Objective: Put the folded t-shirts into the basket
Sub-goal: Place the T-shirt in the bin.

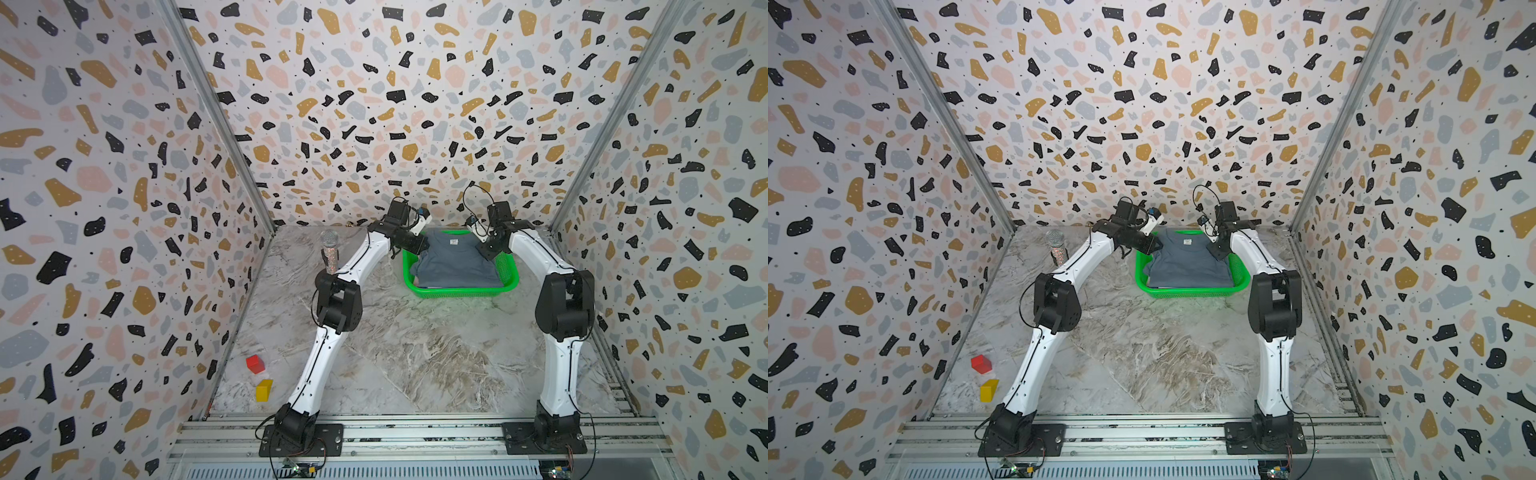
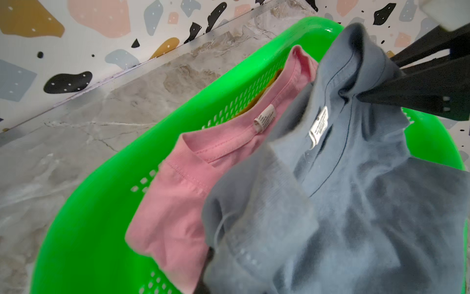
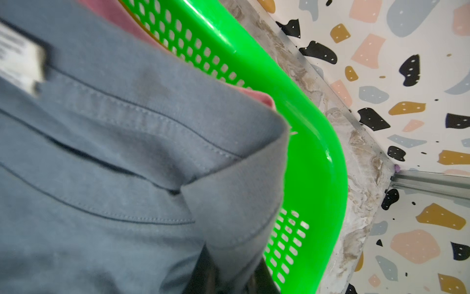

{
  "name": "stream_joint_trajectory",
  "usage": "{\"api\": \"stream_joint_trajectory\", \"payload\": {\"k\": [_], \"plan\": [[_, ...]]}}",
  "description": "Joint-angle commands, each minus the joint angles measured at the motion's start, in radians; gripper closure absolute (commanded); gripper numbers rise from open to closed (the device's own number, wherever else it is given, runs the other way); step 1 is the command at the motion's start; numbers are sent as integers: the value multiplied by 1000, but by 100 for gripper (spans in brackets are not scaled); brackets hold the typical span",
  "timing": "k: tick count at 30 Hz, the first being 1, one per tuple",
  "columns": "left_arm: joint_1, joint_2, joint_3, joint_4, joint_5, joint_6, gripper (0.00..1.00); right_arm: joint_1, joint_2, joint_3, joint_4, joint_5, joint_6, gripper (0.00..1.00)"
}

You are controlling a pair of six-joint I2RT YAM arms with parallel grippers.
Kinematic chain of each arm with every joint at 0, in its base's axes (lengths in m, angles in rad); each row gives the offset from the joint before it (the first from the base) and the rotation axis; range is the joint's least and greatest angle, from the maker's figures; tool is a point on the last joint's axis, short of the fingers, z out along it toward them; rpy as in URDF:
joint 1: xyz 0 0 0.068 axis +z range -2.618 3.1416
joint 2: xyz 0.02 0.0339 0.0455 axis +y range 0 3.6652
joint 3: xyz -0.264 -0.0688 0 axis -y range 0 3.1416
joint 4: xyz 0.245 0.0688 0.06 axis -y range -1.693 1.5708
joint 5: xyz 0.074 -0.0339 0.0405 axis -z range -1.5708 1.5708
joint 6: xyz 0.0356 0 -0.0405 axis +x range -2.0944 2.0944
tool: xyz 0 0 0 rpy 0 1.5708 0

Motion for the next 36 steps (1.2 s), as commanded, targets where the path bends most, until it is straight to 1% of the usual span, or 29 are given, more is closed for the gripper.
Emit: {"api": "stream_joint_trajectory", "payload": {"k": [1, 3, 4, 7, 12, 15, 16, 21, 24, 26, 29, 31, 36], "plan": [[5, 6, 33, 31, -27, -5, 99, -10, -3, 59, -2, 69, -37, 96], [5, 8, 32, 31, -54, 2, 97, -10, 14, 77, -4, 92, -51, 92], [5, 8, 34, 30, -72, 5, 94, -10, 22, 84, -3, 104, -58, 88], [4, 7, 41, 21, -118, 15, 83, -11, 38, 107, -5, 135, -85, 78], [5, -31, 31, -1, -210, 57, 60, -16, 40, 147, -25, 180, -116, 57], [5, -88, -12, -1, -247, 94, 51, -18, 15, 150, -34, 185, -127, 47], [5, -107, -25, 1, -256, 105, 49, -19, 4, 148, -36, 184, -128, 46], [5, -180, -64, 4, -369, 151, 39, -19, -62, 138, -54, 155, -117, 44], [5, -202, -71, 2, -426, 172, 34, -19, -109, 106, -75, 63, -87, 43], [5, -214, -83, 1, -399, 186, 32, -19, -143, 62, -78, -41, -65, 44], [4, -218, -99, -9, -251, 218, 31, -19, -160, 15, -75, -151, -31, 45], [-3, -205, -93, -20, -187, 236, 32, -19, -139, 15, -74, -174, -4, 46], [-37, -135, -38, -39, -180, 314, 39, -20, -48, 58, -75, -176, 32, 51]]}}
